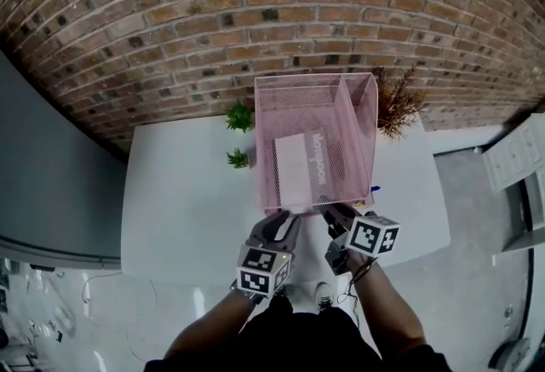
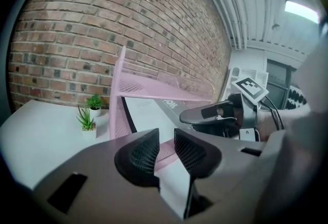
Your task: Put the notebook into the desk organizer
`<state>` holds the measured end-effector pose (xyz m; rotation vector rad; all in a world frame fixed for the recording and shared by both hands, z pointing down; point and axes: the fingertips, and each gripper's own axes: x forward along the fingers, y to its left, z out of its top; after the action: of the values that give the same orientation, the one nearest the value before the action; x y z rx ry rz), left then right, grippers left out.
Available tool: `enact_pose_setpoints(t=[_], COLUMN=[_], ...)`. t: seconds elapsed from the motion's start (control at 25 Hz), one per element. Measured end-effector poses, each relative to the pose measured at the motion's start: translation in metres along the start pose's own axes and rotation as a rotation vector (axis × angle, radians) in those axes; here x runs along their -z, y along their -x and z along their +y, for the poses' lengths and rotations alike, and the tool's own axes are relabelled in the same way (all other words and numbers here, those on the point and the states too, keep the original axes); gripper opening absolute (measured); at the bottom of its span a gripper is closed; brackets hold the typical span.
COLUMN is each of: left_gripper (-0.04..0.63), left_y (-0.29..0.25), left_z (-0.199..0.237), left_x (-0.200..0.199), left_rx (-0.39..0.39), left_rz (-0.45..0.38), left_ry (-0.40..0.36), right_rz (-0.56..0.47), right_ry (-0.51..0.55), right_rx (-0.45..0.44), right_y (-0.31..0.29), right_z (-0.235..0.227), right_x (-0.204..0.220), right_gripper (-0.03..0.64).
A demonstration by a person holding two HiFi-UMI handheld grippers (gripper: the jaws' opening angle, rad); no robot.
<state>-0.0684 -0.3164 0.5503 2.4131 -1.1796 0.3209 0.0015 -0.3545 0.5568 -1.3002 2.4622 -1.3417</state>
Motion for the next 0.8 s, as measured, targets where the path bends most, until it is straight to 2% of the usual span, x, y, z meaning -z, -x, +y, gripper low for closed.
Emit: enact_pose_setpoints(t=[0.24, 0.6, 0.8], left_gripper=[0.091, 0.086, 0.049], left_y=[-0.02, -0.032, -0.032], left_z=[0.002, 0.006, 0.01], left_x=[-0.004, 0.0, 0.001], left_rx=[0.006, -0.012, -0.052], left_rz=[-0.009, 0.022, 0.022], left_ry=[-0.018, -0.042, -0.06], right_rz=[-0.006, -0.011, 0.03], right_ry=[0.032, 0.086, 0.133], right_rx=[0.033, 0.047, 0.053], right_y=[-0.002, -0.004, -0.005], right_z=[-0.004, -0.001, 0.0], right_x=[-0.006, -0.013, -0.006], right_gripper=[0.017, 0.021, 0.042])
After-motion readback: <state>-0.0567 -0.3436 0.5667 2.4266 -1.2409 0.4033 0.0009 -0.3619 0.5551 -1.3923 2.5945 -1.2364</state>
